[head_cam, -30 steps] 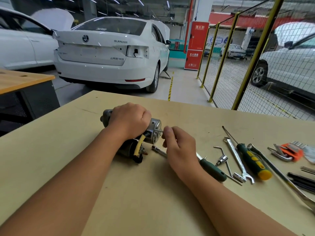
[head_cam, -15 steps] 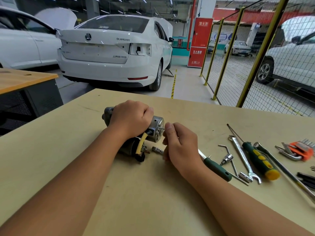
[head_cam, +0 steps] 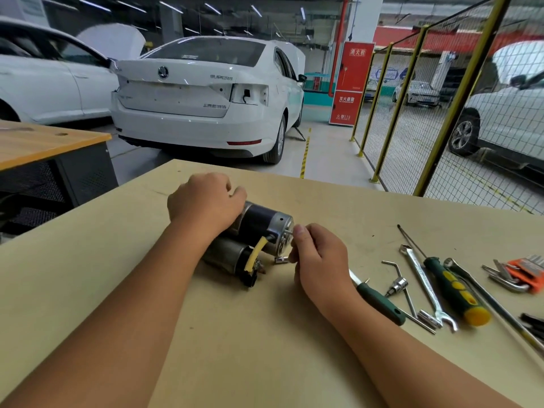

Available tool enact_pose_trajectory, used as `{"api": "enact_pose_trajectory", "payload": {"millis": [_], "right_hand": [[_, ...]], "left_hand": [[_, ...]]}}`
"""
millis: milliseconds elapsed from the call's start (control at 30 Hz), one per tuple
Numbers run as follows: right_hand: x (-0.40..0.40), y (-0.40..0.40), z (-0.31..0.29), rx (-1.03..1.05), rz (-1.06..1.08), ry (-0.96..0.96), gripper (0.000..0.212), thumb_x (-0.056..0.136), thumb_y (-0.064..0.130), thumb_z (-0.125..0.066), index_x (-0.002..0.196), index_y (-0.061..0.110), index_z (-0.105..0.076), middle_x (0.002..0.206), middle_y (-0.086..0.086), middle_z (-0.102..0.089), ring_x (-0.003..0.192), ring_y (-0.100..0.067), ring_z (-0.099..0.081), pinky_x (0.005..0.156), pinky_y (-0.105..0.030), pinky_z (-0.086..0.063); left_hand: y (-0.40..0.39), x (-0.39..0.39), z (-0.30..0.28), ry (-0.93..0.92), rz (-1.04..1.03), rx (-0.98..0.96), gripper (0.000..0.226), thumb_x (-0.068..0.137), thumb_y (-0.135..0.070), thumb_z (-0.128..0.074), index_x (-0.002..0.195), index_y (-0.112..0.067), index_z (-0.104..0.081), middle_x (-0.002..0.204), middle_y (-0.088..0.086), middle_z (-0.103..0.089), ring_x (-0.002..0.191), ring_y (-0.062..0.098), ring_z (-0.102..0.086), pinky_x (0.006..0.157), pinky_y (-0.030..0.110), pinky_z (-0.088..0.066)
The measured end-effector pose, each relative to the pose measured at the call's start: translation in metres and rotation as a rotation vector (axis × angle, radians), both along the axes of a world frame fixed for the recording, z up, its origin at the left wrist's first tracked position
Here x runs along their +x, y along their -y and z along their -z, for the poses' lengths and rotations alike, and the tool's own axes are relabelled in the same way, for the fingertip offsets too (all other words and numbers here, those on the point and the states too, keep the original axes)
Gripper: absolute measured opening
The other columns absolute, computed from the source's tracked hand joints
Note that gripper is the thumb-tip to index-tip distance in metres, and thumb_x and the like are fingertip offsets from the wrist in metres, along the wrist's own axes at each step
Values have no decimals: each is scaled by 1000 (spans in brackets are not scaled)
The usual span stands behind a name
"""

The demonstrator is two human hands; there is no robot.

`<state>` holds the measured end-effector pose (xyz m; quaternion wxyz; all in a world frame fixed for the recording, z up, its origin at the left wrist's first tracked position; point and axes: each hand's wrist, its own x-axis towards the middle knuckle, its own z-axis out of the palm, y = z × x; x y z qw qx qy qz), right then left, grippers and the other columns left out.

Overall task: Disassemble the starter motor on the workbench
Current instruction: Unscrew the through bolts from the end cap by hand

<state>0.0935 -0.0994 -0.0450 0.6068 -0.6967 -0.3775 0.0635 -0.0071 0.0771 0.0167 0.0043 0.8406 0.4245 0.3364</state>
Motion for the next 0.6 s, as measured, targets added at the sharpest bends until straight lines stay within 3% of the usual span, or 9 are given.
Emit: {"api": "enact_pose_trajectory", "payload": {"millis": [100, 233, 333, 400, 467, 600], "right_hand": [[1, 1, 2, -7, -52, 16, 28, 100, 42, -52, 79, 26, -60, 70, -7, -64, 59, -22, -55, 58, -48, -51], [3, -1, 3, 38, -73, 29, 17, 99, 32, -60, 82, 34, -63, 74, 3, -66, 61, -16, -57, 59, -32, -44], [3, 1, 0, 57, -111, 14, 11, 95, 40, -63, 85, 38, -65, 80, 8, -68, 63, -12, -58, 61, -29, -43], [2, 2, -2, 67, -100, 12, 19, 93, 50, -58, 82, 36, -66, 78, 7, -68, 61, -9, -56, 59, -25, -44], [2, 0, -1, 70, -45, 39, 30, 97, 47, -56, 75, 29, -66, 73, 4, -66, 61, -9, -55, 56, -15, -40], [1, 0, -2, 73, 10, 76, 24, 99, 34, -62, 76, 27, -66, 72, 6, -66, 67, -14, -59, 57, -18, -42]], "left_hand": [[-10, -5, 7, 119, 36, 11, 26, 99, -38, -55, 90, -24, -75, 66, -7, -51, 57, 14, -46, 54, 23, -30], [-15, -1, 16, 229, 22, 67, 28, 97, -32, -57, 78, -19, -72, 60, -5, -52, 52, 12, -44, 53, 20, -29], [-15, 0, 23, 305, 44, 62, 31, 97, -28, -57, 75, -13, -72, 61, 2, -58, 53, 18, -49, 52, 22, -35], [-15, 0, 25, 357, 61, 52, 32, 97, -26, -57, 72, -13, -70, 60, 1, -57, 52, 14, -46, 51, 20, -30], [-15, -1, 26, 381, 67, 50, 34, 97, -26, -57, 67, -15, -65, 57, -3, -52, 51, 8, -42, 51, 18, -24], [-17, 1, 28, 398, 75, 57, 34, 96, -26, -57, 64, -17, -61, 55, -6, -48, 51, 6, -40, 52, 18, -23]]}}
